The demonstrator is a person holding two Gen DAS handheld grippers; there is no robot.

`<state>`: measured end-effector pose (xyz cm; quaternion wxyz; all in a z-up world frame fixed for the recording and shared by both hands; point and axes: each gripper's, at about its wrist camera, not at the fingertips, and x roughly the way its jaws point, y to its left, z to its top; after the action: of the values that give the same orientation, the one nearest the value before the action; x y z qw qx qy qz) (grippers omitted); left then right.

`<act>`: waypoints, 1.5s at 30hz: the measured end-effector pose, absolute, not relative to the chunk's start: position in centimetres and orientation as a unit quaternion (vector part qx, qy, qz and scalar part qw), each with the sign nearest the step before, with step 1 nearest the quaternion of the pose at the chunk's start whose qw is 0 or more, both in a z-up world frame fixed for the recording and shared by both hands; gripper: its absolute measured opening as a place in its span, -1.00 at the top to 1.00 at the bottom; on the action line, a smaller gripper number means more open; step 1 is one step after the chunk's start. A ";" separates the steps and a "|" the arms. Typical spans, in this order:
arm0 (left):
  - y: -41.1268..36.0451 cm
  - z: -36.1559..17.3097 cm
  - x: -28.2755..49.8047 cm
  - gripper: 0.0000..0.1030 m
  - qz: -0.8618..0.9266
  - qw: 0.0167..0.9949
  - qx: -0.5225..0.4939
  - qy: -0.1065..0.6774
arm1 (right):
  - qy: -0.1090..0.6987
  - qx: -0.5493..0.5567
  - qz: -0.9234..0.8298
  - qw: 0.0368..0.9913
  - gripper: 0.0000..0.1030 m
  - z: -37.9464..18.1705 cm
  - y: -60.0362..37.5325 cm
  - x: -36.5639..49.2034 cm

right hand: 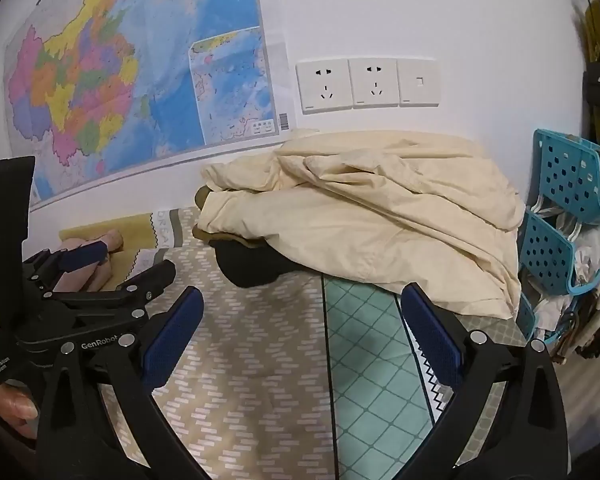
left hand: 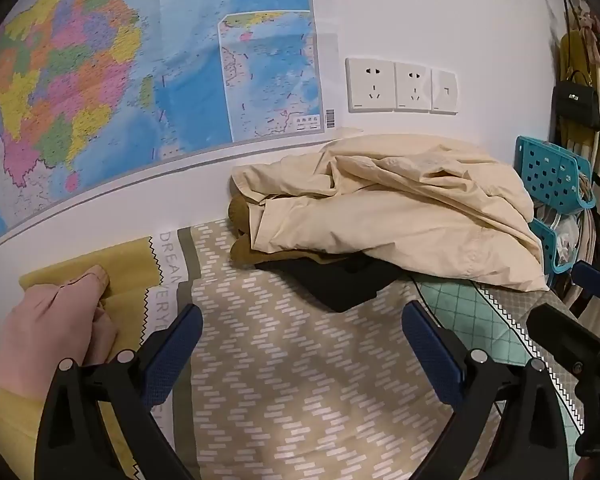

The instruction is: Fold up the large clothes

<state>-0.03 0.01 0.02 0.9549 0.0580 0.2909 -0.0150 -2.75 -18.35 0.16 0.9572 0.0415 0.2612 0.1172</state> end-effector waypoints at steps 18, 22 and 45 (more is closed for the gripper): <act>-1.0 0.8 0.7 -0.88 -0.019 0.959 0.042 0.280 | 0.246 0.033 0.113 0.962 -0.89 1.0 -19.2 -2.2; -1.3 0.8 0.7 -0.88 -0.020 0.959 0.043 0.279 | 0.243 0.030 0.111 0.963 -0.89 1.3 -19.4 -2.1; -1.4 0.7 1.2 -0.88 -0.024 0.957 0.034 0.287 | 0.242 0.018 0.108 0.964 -0.89 1.1 -19.2 -1.8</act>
<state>1.20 -1.35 0.74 0.9569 0.0337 0.2875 -0.0238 -1.83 -19.23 1.13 0.9641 0.0182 0.2417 0.1084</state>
